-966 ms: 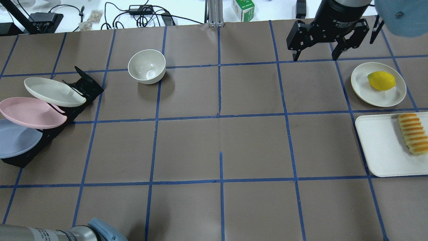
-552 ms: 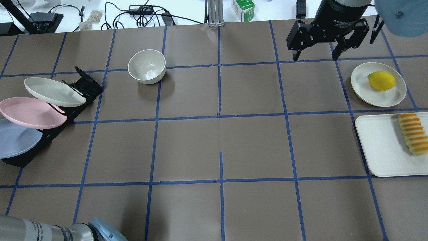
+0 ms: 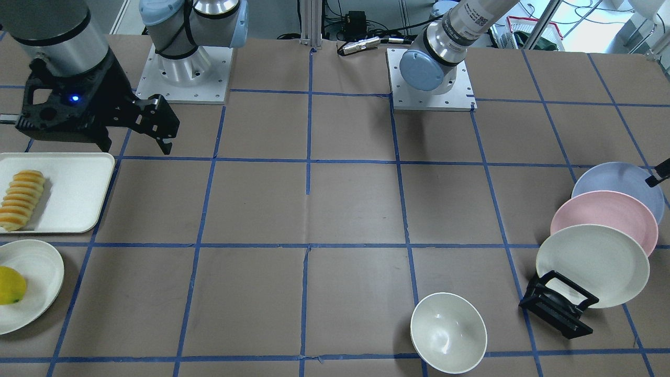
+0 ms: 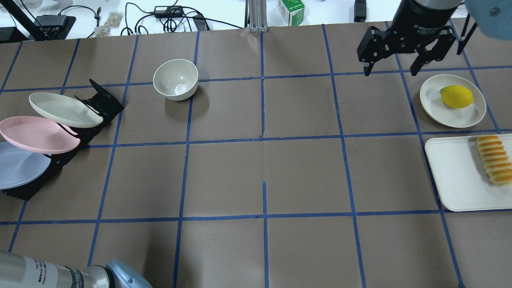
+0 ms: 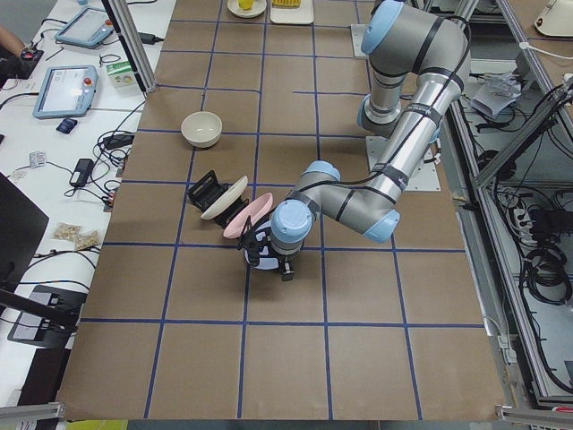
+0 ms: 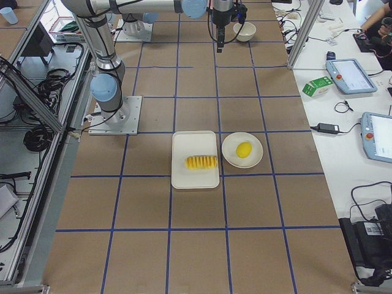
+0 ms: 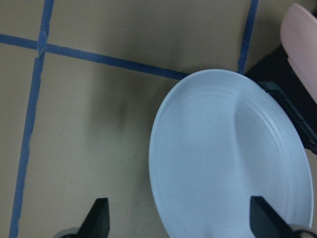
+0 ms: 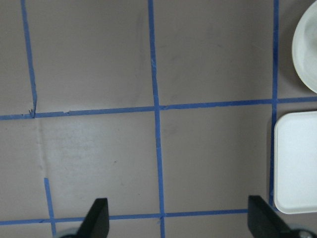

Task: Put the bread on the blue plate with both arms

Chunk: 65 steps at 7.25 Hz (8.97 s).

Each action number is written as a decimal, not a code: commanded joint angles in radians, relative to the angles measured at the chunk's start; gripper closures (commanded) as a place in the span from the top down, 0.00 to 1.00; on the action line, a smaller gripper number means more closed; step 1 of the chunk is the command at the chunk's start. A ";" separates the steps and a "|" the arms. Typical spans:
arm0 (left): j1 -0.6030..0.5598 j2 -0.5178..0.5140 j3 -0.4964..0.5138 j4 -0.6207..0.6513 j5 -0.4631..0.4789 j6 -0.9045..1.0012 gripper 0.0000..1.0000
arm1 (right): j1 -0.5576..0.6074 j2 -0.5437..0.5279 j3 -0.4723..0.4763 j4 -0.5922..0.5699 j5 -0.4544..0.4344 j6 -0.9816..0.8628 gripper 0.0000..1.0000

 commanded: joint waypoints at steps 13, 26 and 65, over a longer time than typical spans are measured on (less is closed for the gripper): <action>-0.017 0.108 0.049 -0.060 0.316 -0.017 0.00 | -0.650 0.193 0.425 -0.649 -0.029 -0.580 1.00; -0.927 0.225 -0.149 0.053 -0.146 -1.119 0.00 | -0.716 0.366 0.388 -0.700 -0.082 -0.665 0.15; -0.965 0.400 0.012 -0.392 0.139 -0.804 1.00 | 0.186 0.137 -0.087 -0.027 -0.039 0.136 1.00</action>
